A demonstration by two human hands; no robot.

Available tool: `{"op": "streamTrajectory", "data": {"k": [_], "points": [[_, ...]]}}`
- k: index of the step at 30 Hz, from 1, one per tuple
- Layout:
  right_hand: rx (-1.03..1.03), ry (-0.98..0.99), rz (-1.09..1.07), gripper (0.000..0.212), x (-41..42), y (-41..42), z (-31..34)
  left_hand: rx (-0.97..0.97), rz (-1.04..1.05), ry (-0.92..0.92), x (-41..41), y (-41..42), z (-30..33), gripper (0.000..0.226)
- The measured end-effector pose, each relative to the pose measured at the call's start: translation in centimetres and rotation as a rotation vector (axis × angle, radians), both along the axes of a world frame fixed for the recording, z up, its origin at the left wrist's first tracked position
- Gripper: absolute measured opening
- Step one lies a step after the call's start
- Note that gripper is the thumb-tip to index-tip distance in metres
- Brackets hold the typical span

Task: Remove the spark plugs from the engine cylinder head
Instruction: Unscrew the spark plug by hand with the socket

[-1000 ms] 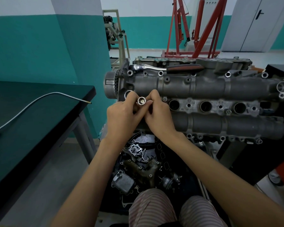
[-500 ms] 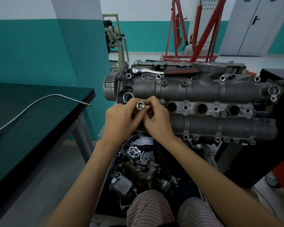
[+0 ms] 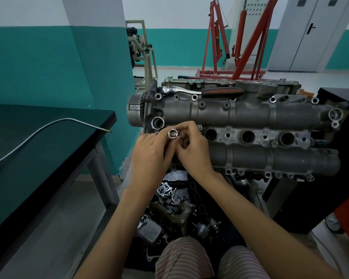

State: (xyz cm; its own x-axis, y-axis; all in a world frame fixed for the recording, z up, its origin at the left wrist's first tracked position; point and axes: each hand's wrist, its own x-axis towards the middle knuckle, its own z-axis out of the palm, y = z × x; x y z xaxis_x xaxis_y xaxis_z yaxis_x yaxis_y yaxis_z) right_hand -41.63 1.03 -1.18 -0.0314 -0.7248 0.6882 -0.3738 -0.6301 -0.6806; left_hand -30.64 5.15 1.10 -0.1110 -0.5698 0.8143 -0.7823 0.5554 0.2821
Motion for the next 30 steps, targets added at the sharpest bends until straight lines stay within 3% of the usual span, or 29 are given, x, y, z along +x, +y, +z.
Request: {"op": "streamTrajectory", "data": {"k": [11, 17, 21, 23, 26, 30], "points": [[-0.055, 0.056, 0.054, 0.012, -0.34, 0.44, 0.09, -0.041, 0.001, 0.124, -0.64, -0.52, -0.47, 0.010], [-0.039, 0.058, 0.033, 0.013, -0.22, 0.24, -0.02, -0.059, 0.027, 0.008, -0.30, -0.79, -0.71, 0.022], [-0.043, 0.047, 0.005, 0.020, -0.18, 0.01, -0.17, -0.061, 0.025, 0.091, -0.56, -0.84, -0.61, 0.006], [-0.015, 0.016, 0.001, 0.023, -0.14, 0.03, -0.14, -0.089, 0.052, 0.106, -0.76, -0.85, -0.55, 0.010], [-0.008, -0.026, -0.001, 0.013, -0.03, 0.12, 0.00, -0.111, 0.082, 0.095, -0.94, -0.88, -0.52, 0.021], [-0.038, -0.020, 0.012, 0.008, -0.13, 0.25, 0.04, -0.106, 0.066, 0.085, -0.92, -0.78, -0.59, 0.017]]}}
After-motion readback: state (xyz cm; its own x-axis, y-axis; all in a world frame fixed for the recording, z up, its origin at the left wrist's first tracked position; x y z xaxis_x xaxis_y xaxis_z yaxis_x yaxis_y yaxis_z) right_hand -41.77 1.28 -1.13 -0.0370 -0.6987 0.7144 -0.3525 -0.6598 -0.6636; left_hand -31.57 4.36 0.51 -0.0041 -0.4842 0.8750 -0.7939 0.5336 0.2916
